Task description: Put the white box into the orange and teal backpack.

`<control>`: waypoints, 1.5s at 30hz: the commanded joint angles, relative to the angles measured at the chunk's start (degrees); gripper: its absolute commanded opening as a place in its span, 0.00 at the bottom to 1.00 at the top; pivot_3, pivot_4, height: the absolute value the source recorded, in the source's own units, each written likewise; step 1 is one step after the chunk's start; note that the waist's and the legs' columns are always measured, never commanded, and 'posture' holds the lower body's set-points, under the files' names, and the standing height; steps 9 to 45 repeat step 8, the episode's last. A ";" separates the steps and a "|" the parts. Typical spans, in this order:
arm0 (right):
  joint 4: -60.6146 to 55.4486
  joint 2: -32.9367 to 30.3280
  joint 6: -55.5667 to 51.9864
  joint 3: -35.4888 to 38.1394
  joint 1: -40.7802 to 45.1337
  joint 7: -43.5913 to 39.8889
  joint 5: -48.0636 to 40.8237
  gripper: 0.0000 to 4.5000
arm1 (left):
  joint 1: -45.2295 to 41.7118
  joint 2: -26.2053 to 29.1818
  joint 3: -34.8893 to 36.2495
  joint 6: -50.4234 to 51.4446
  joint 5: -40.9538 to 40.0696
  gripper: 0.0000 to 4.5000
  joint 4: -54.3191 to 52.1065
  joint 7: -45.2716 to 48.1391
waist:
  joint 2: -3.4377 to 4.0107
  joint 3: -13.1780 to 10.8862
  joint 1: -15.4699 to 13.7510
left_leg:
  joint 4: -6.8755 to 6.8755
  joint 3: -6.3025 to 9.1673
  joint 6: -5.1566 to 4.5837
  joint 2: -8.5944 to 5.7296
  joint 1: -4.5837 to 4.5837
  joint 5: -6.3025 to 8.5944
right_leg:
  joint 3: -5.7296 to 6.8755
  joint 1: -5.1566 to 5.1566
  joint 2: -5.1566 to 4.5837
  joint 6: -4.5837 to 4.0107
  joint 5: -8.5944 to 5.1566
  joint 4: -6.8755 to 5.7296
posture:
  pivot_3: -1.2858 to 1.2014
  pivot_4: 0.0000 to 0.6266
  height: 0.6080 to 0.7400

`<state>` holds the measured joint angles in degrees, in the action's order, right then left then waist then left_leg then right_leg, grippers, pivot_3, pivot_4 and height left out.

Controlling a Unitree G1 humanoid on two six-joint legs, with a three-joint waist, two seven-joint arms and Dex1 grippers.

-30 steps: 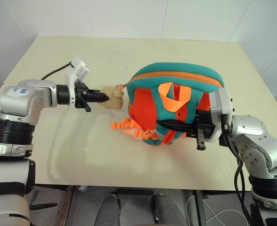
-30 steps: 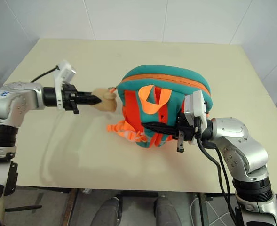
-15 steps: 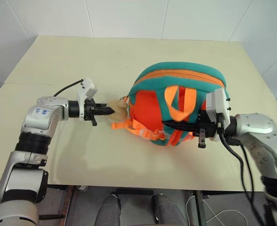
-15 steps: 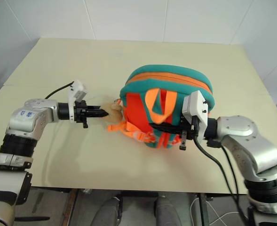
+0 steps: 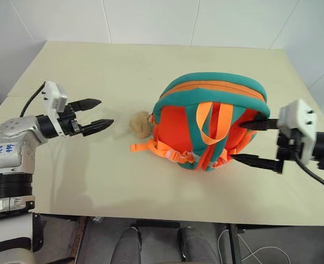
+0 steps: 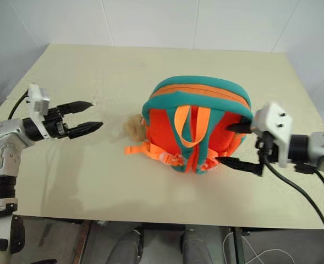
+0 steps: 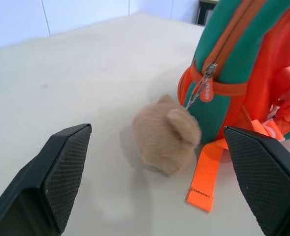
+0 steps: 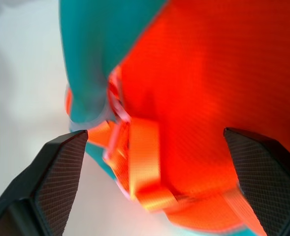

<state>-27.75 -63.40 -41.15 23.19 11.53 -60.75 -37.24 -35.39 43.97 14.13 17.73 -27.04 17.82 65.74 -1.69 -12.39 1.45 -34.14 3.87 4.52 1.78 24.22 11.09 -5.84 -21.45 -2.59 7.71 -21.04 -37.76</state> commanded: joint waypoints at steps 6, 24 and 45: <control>3.30 1.51 7.64 18.35 -9.44 -6.10 1.66 0.99 | 1.71 0.40 6.02 -8.19 -3.02 0.99 4.35 4.79 | -0.02 0.01 0.16 | -0.03 0.00 0.00 0.00 -0.01 0.00 | 0.00 0.02 0.02 0.03 0.02 0.00 | 0.52 0.24 1.00; 7.01 3.22 10.10 17.90 -9.23 -5.48 2.38 0.99 | 3.01 -0.07 7.60 -8.73 -4.51 0.99 3.55 5.38 | -0.01 0.01 0.24 | -0.03 -0.02 0.00 0.00 -0.04 0.00 | -0.01 0.03 0.01 0.04 0.03 -0.02 | 0.52 0.24 1.00; 7.01 3.22 10.10 17.90 -9.23 -5.48 2.38 0.99 | 3.01 -0.07 7.60 -8.73 -4.51 0.99 3.55 5.38 | -0.01 0.01 0.24 | -0.03 -0.02 0.00 0.00 -0.04 0.00 | -0.01 0.03 0.01 0.04 0.03 -0.02 | 0.52 0.24 1.00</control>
